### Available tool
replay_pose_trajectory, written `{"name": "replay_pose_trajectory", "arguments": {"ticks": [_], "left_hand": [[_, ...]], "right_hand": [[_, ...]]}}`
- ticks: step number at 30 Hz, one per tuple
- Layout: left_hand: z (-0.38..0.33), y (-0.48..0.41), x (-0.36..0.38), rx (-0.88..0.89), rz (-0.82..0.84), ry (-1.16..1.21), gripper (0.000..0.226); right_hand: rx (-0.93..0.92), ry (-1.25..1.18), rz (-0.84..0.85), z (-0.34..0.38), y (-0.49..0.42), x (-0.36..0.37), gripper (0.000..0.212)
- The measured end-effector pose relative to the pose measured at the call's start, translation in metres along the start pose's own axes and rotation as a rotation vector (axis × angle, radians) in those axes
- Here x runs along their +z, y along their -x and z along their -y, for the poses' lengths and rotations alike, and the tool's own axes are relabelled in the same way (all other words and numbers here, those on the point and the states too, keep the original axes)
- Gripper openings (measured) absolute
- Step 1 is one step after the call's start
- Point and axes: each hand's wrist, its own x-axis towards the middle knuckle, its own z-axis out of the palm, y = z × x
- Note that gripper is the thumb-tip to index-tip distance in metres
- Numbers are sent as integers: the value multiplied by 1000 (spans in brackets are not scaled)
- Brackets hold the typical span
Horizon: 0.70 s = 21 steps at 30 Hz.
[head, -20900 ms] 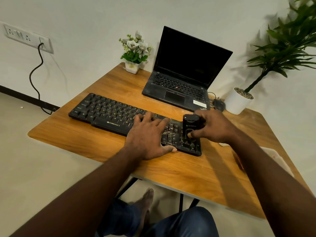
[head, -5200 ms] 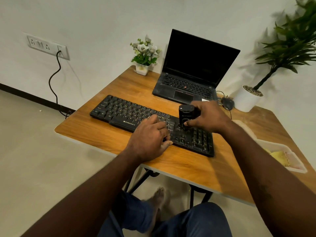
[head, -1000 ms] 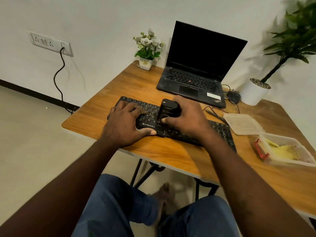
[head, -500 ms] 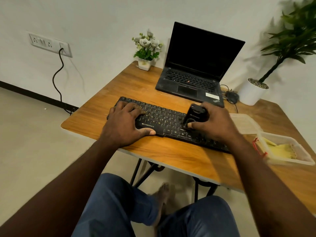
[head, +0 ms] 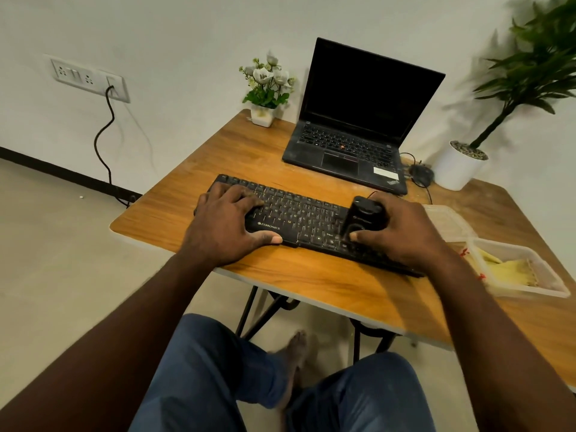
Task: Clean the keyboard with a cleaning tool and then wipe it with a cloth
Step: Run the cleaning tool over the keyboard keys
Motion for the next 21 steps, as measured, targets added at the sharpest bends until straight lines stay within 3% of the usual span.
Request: {"name": "replay_pose_trajectory", "arguments": {"ticks": [3,11,16,21], "left_hand": [[-1,0,1,-1,-4,5,96],[0,1,0,1,16,-7,103],[0,0,0,-4,17,-7,105],[1,0,2,-8,5,21,105]], "right_hand": [[29,-1,-53,-6,7,-3,52],[-240,-50,-69,70,-2,71,45],[-135,-16,-57,24,23,36,44],[-63,16,-208,-9,48,19,45]]}}
